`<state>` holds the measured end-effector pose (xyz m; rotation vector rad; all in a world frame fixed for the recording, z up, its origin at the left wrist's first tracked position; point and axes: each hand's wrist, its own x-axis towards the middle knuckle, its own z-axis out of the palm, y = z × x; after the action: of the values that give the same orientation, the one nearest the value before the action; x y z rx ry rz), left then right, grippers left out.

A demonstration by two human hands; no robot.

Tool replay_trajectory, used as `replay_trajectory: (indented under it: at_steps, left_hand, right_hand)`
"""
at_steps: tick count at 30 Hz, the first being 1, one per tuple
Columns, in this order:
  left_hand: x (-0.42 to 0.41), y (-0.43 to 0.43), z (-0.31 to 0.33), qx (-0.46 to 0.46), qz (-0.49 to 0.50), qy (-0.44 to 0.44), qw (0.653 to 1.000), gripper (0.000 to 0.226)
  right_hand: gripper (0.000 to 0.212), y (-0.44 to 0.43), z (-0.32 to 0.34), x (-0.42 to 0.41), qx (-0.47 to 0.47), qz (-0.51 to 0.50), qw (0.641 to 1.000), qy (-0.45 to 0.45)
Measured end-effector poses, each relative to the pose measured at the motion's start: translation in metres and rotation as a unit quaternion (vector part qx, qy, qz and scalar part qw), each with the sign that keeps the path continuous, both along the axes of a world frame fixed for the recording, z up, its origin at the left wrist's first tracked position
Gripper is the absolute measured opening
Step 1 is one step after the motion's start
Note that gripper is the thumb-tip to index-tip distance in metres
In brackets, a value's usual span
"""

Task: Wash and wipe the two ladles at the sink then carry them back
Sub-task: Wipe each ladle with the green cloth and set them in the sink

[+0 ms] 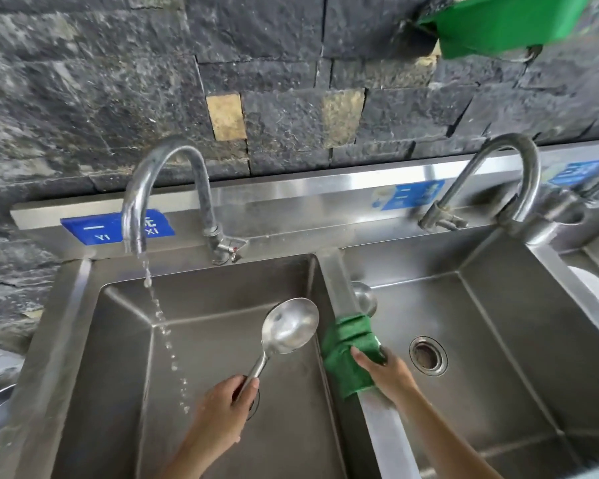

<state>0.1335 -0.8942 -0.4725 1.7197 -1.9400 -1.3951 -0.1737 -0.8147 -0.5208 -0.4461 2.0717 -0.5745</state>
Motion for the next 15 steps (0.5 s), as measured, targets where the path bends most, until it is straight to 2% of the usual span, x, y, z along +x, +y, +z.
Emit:
replay_trajectory:
  at_steps: [4, 6, 10, 15]
  left_hand:
    - [-0.013, 0.008, 0.005, 0.000, -0.009, -0.004, 1.000, 0.029]
    - [-0.017, 0.010, 0.009, -0.009, -0.012, -0.025, 1.000, 0.029]
    - [-0.023, 0.009, 0.013, -0.033, -0.012, -0.048, 0.998, 0.033]
    - [-0.029, 0.008, 0.017, -0.139, 0.004, -0.098, 0.985, 0.031]
  right_hand:
    - [0.051, -0.007, -0.002, 0.000, -0.116, -0.079, 0.976, -0.168]
    - [0.043, -0.012, -0.002, -0.004, -0.131, -0.071, 0.969, -0.198]
    - [0.039, -0.016, -0.008, -0.010, -0.151, -0.039, 0.972, -0.174]
    - [0.016, -0.016, -0.007, -0.006, -0.165, -0.022, 0.985, -0.050]
